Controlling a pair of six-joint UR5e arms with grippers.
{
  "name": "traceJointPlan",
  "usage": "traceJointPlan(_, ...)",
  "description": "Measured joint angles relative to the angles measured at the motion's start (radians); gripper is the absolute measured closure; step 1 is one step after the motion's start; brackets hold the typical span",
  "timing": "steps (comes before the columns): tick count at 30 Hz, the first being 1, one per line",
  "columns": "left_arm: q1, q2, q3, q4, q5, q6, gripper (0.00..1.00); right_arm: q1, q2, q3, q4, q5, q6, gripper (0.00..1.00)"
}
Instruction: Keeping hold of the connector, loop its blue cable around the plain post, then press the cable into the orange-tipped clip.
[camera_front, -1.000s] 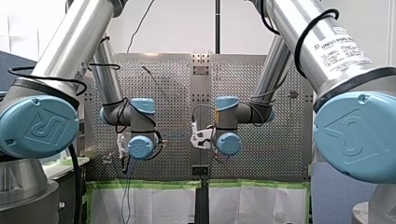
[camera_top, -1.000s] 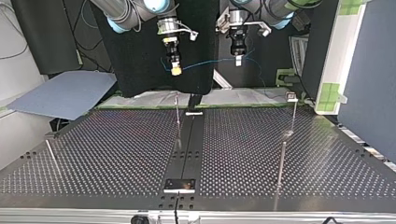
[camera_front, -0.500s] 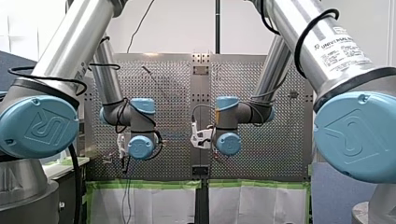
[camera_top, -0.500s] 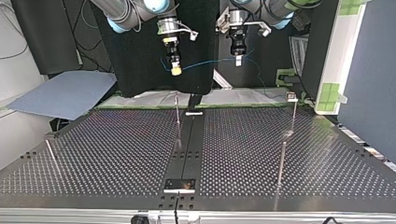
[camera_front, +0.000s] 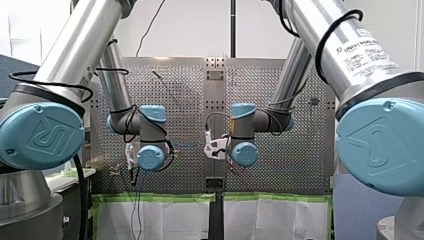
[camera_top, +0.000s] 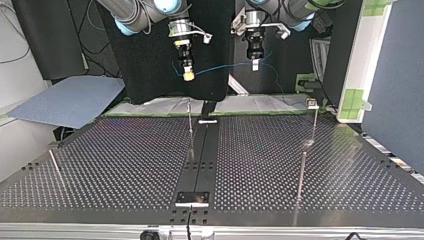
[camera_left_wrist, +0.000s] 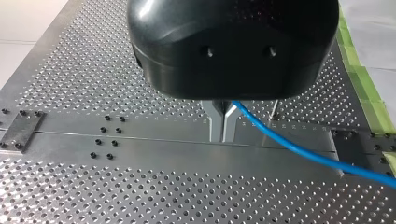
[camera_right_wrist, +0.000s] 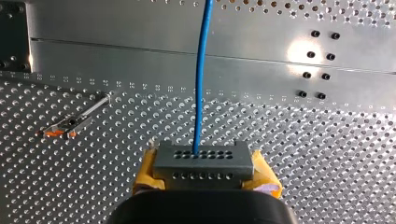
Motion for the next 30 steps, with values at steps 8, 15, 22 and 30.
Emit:
traceJointPlan(8, 0.001, 0.000, -0.001, 0.000, 0.000, 0.000, 1.00, 0.000, 0.000, 0.000, 0.003, 0.001, -0.001, 1.00)
traceJointPlan(15, 0.001, 0.000, -0.001, 0.000, 0.000, 0.000, 1.00, 0.000, 0.000, 0.000, 0.003, 0.002, -0.002, 1.00)
traceJointPlan(22, 0.001, 0.000, -0.001, 0.000, 0.000, 0.000, 1.00, 0.000, 0.000, 0.000, 0.003, 0.002, -0.001, 1.00)
traceJointPlan(30, 0.023, -0.009, -0.023, 0.022, 0.022, -0.016, 1.00, 0.009, 0.009, -0.008, 0.012, 0.006, -0.011, 1.00)
